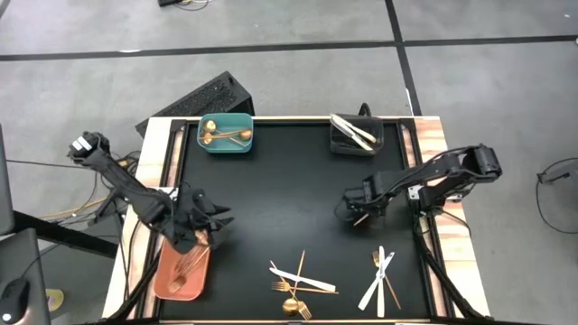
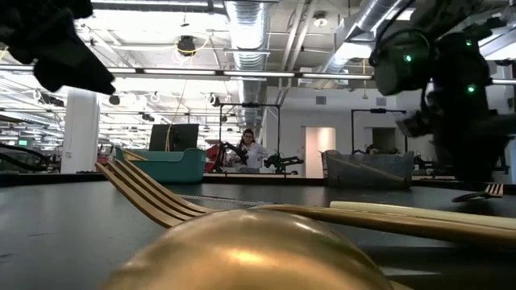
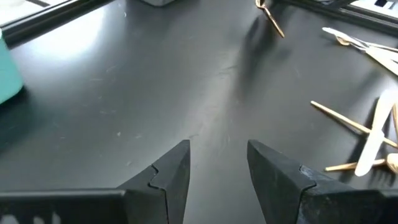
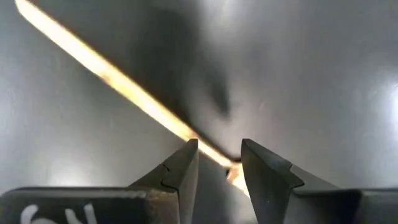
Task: Sort silverware by color (type)
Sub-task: Put the gold fork into the orange bin
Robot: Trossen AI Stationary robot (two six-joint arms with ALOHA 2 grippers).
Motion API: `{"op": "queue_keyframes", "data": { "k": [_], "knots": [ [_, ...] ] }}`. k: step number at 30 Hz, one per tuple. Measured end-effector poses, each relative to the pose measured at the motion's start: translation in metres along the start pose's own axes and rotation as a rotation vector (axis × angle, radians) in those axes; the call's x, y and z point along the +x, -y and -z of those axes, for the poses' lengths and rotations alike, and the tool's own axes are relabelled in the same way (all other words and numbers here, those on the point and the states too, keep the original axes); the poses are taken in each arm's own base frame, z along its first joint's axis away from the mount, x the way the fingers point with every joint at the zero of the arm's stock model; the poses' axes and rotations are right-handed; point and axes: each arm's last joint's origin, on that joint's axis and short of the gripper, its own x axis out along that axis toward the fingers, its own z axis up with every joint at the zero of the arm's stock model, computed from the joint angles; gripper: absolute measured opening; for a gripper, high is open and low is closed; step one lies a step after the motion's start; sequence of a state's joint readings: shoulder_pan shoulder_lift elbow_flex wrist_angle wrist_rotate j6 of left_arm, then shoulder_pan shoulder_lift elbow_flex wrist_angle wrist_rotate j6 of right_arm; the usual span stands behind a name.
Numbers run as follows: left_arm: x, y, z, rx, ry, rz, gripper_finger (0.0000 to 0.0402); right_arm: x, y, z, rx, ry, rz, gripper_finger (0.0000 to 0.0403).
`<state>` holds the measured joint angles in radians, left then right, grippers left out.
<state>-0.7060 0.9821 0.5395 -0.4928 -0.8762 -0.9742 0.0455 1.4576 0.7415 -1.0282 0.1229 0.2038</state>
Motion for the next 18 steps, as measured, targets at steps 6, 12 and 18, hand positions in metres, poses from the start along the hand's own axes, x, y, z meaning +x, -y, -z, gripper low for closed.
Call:
{"op": "queue_keyframes", "data": {
  "k": [6, 12, 18],
  "knots": [
    [0.013, -0.004, -0.005, 0.025, -0.009, 0.000, 0.0145, 0.007, -0.007, -0.002, -0.047, -0.031, -0.039, 0.0148],
    [0.021, -0.008, -0.010, 0.060, -0.002, -0.040, 0.0145, 0.007, -0.012, -0.001, -0.069, -0.029, -0.034, 0.0138],
    [0.037, -0.012, -0.010, 0.087, -0.004, -0.139, 0.0145, 0.007, -0.012, -0.002, -0.050, -0.014, -0.021, 0.0095]
  ]
}}
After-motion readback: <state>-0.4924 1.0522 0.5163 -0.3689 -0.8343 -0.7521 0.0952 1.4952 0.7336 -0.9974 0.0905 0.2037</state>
